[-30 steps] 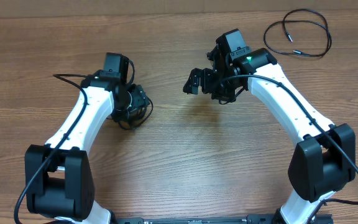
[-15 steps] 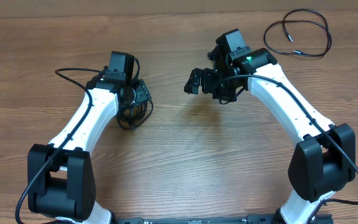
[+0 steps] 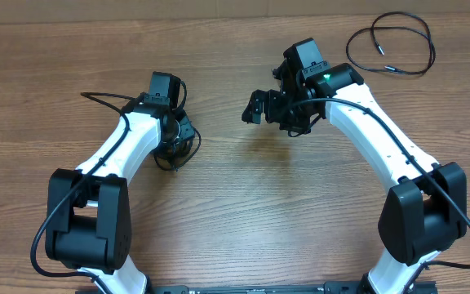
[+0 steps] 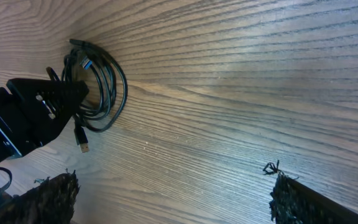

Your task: Untangle cables

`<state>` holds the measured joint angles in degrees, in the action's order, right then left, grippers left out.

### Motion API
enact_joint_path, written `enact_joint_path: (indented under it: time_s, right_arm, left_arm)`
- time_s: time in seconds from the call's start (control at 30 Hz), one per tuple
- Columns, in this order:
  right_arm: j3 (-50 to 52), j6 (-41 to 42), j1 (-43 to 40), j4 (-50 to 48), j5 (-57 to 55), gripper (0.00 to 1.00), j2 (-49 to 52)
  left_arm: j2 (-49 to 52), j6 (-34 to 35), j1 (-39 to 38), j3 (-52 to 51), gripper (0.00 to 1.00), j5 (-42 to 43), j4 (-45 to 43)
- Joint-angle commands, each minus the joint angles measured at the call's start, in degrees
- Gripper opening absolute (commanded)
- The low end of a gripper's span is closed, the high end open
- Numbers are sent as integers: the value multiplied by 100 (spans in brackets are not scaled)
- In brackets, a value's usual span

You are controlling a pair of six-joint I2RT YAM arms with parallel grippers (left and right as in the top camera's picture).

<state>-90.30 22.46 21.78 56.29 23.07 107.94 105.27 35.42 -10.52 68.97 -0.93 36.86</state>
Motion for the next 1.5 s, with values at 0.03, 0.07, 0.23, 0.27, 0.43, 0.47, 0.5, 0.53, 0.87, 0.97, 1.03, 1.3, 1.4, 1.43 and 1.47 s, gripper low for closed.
enact_joint_path:
  time_s: [0.03, 0.07, 0.23, 0.27, 0.43, 0.47, 0.5, 0.53, 0.87, 0.97, 1.03, 1.3, 1.4, 1.43, 1.47]
  right_arm:
    - [35, 4, 2, -57, -55, 100, -109]
    - [35, 4, 2, -57, -57, 100, -109]
    - [35, 4, 2, -57, -57, 100, -109]
    - [35, 2, 2, -57, -57, 100, -109]
    - [35, 2, 2, -46, -57, 100, -109]
    - [35, 4, 2, -46, -57, 100, -109]
    - [35, 2, 2, -46, -57, 100, -109]
    - [35, 2, 2, -46, -57, 100, -109]
    - [35, 9, 2, -103, -46, 100, -109]
    - [35, 7, 2, -111, 20, 100, -109]
    - [35, 7, 2, -111, 63, 100, -109]
    - [35, 7, 39, -61, 317, 100, -109]
    - [35, 4, 39, -63, 839, 100, -109]
    - [35, 4, 39, -76, 883, 100, -109]
    - [35, -2, 39, -81, 872, 100, -109]
  left_arm:
    - [-46, -68, -33, 186, 46, -37, 142]
    - [-50, -68, -33, 251, 43, -17, 203]
    - [-50, -72, -33, 673, 7, 474, 531]
    - [-50, -74, -33, 745, 4, 579, 603]
    - [-50, -76, -33, 1158, 4, 715, 1054]
    - [-55, -76, -33, 1255, 4, 715, 1158]
    - [-66, -87, -33, 1379, 4, 719, 1292]
    - [-85, -127, -33, 1491, 4, 752, 1408]
    - [-509, -1325, -39, 3169, 4, 3711, 2159]
    - [-629, -1318, -44, 3392, 4, 3965, 2159]
    - [-695, -1318, -42, 3401, 4, 3853, 2170]
    - [-697, -1322, -120, 3401, 4, 3731, 2299]
    - [-693, -1281, -175, 3399, 4, 2815, 2509]
    - [-693, -1268, -192, 3399, 4, 2621, 2599]
    - [-693, -1270, -205, 3399, 4, 2555, 2653]
